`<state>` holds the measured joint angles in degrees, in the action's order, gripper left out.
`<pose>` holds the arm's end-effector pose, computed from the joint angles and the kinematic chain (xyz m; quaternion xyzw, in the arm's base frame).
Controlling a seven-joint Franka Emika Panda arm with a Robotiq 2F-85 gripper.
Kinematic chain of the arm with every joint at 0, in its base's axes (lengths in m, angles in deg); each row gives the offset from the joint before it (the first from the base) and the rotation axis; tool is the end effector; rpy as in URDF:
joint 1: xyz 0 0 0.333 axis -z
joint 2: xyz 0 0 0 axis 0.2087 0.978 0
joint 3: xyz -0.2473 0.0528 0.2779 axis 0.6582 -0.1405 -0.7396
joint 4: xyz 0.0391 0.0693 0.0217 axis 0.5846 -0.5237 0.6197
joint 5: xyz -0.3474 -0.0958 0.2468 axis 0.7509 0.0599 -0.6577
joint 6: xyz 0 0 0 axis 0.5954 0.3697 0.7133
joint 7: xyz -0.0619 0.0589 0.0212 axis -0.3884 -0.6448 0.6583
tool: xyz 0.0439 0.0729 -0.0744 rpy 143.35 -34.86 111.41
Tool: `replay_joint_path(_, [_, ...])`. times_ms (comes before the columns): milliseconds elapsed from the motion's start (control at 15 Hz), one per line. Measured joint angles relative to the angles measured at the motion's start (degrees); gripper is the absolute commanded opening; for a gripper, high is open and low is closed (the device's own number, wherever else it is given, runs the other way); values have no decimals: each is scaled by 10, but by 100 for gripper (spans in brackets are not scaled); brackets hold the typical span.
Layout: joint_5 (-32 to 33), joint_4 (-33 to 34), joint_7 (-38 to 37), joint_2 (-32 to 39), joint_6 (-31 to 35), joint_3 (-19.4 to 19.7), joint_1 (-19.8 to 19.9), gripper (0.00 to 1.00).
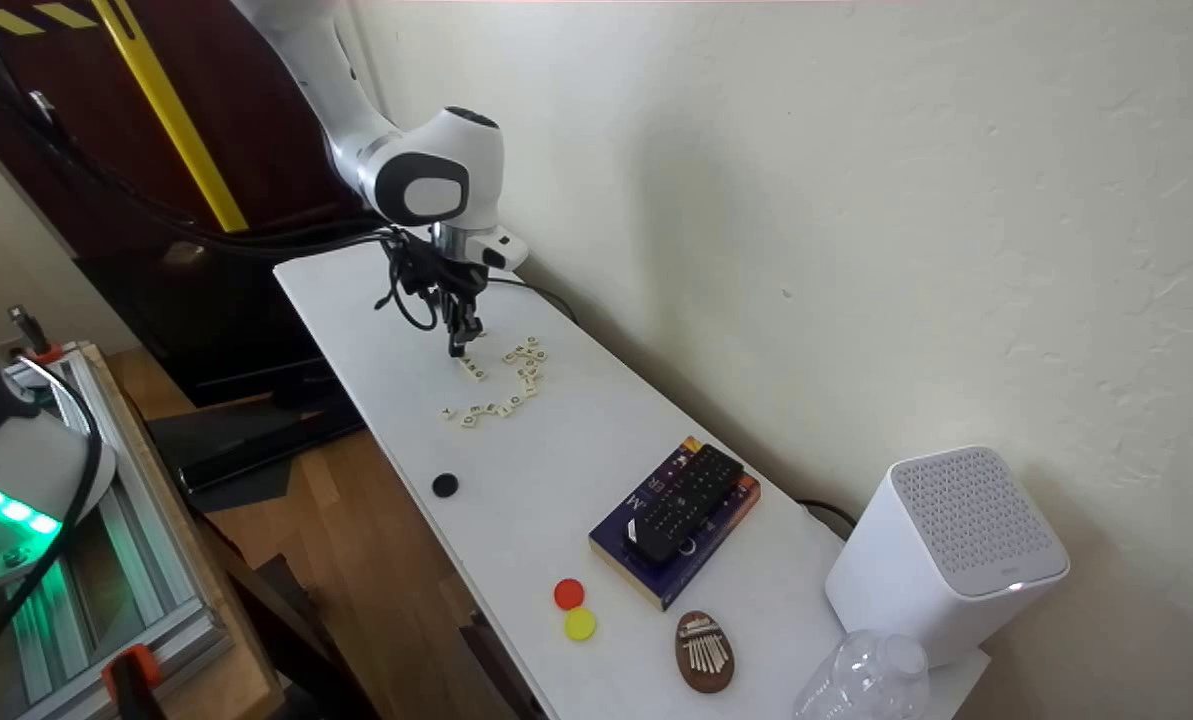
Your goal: Move the letter pieces on the table
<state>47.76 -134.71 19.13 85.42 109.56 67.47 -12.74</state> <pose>0.5694 0.0002 0.0288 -0.9816 0.1426 0.1269 0.0032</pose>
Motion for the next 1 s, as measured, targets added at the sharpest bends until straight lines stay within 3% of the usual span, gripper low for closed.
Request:
replay_joint_path(467, [-1,-11,0,-13,42,0,5,0])
replay_joint_path(1000, [-1,-50,-1,-52,41,5,3,0])
